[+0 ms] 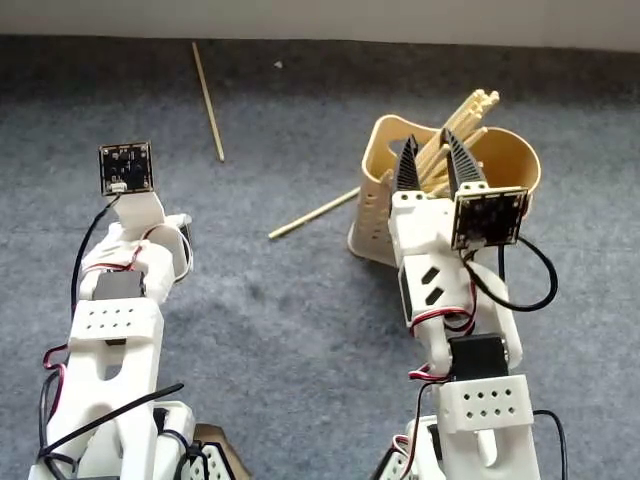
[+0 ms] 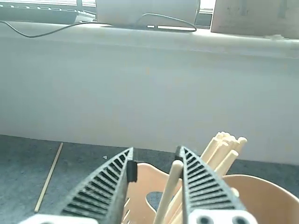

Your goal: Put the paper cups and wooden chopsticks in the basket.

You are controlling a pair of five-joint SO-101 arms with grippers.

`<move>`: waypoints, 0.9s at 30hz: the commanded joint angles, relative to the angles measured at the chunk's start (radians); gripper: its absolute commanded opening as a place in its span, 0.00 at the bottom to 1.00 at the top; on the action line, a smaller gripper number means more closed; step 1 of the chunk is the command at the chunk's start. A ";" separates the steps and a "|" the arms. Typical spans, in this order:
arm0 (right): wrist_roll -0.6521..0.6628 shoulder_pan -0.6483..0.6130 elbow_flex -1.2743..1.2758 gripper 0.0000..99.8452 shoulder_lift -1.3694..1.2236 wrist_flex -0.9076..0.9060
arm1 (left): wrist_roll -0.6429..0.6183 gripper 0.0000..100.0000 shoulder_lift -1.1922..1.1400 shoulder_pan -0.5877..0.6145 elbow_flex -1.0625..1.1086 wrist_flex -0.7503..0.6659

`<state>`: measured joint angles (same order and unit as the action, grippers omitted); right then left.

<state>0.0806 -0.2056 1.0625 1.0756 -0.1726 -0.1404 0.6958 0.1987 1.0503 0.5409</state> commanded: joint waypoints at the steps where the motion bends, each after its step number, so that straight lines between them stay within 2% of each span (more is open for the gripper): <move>1: 0.043 0.021 -0.059 0.15 0.005 -0.062 | -0.002 0.12 0.013 -0.013 -0.012 -0.014; 3: 0.077 0.018 -0.154 0.14 0.002 -0.179 | -0.003 0.12 0.018 -0.004 -0.035 -0.023; 6: 0.132 0.025 -0.372 0.14 -0.001 -0.470 | 0.025 0.12 0.030 0.045 -0.150 0.026; 9: 0.147 0.090 -0.610 0.14 -0.016 -0.780 | 0.158 0.15 -0.031 0.035 -0.349 0.241; 12: 0.147 0.189 -0.797 0.14 -0.101 -0.961 | 0.166 0.19 -0.176 0.024 -0.633 0.471; 15: 0.146 0.266 -0.938 0.14 -0.213 -1.135 | 0.166 0.19 -0.375 0.024 -0.952 0.621; 18: 0.146 0.311 -0.989 0.14 -0.286 -1.227 | 0.164 0.19 -0.636 0.013 -1.276 0.717; 21: 0.112 0.358 -0.934 0.14 -0.271 -1.219 | 0.166 0.19 -0.931 0.010 -1.584 0.743; 26: 0.097 0.429 -0.765 0.00 -0.101 -1.127 | 0.160 0.19 -1.442 -0.012 -2.112 0.743; 27: 0.100 0.441 -0.710 0.01 -0.061 -1.118 | 0.160 0.19 -1.538 -0.022 -2.224 0.746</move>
<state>0.1895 0.1933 0.2631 0.9114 -1.3326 0.0146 -0.5669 0.2125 -0.7971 1.2804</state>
